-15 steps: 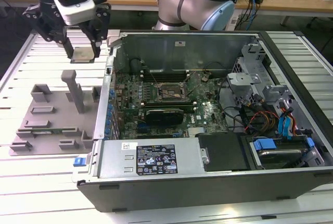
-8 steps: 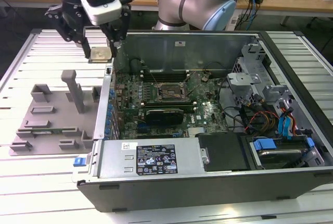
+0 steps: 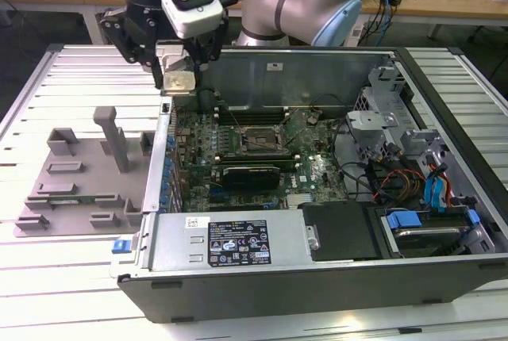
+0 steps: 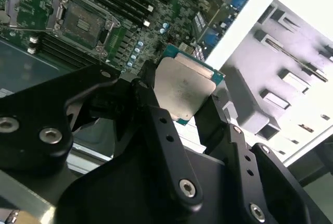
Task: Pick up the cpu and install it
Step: 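Pick up the cpu and move it towards the insertion slot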
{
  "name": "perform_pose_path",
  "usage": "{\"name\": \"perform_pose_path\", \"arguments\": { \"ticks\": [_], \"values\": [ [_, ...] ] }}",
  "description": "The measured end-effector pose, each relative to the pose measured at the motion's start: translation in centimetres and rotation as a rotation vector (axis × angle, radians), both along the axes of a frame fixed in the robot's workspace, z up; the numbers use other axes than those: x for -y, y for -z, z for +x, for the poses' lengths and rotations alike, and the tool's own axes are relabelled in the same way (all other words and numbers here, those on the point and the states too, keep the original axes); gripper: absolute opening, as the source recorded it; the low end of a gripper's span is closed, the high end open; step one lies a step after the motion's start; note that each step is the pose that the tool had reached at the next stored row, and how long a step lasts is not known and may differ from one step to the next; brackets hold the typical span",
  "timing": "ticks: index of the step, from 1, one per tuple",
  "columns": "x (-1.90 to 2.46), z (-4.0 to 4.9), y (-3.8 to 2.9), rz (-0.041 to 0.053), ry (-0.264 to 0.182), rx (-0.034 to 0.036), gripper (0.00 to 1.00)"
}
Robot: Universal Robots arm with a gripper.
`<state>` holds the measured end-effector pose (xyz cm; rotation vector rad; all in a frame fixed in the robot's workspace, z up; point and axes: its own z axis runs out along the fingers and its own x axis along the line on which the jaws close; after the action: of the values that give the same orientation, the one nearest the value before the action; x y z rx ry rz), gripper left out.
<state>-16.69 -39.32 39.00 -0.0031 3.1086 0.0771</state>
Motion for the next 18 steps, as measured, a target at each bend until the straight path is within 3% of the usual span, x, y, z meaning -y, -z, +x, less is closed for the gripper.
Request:
{"name": "perform_pose_path", "arguments": {
  "ticks": [5, 10, 12, 14, 18],
  "values": [
    [0.00, 1.28, 0.00, 0.0000, 0.000, 0.0000, 0.55],
    [0.00, 3.42, 0.00, -0.0001, 0.000, -0.0003, 0.55],
    [0.00, 4.41, 0.00, -0.0001, 0.000, -0.0010, 0.55],
    [0.00, 6.87, 0.01, 0.0001, 0.000, -0.0028, 0.55],
    [0.00, 8.86, 0.00, -0.0001, 0.000, -0.0038, 0.55]
  ]
}}
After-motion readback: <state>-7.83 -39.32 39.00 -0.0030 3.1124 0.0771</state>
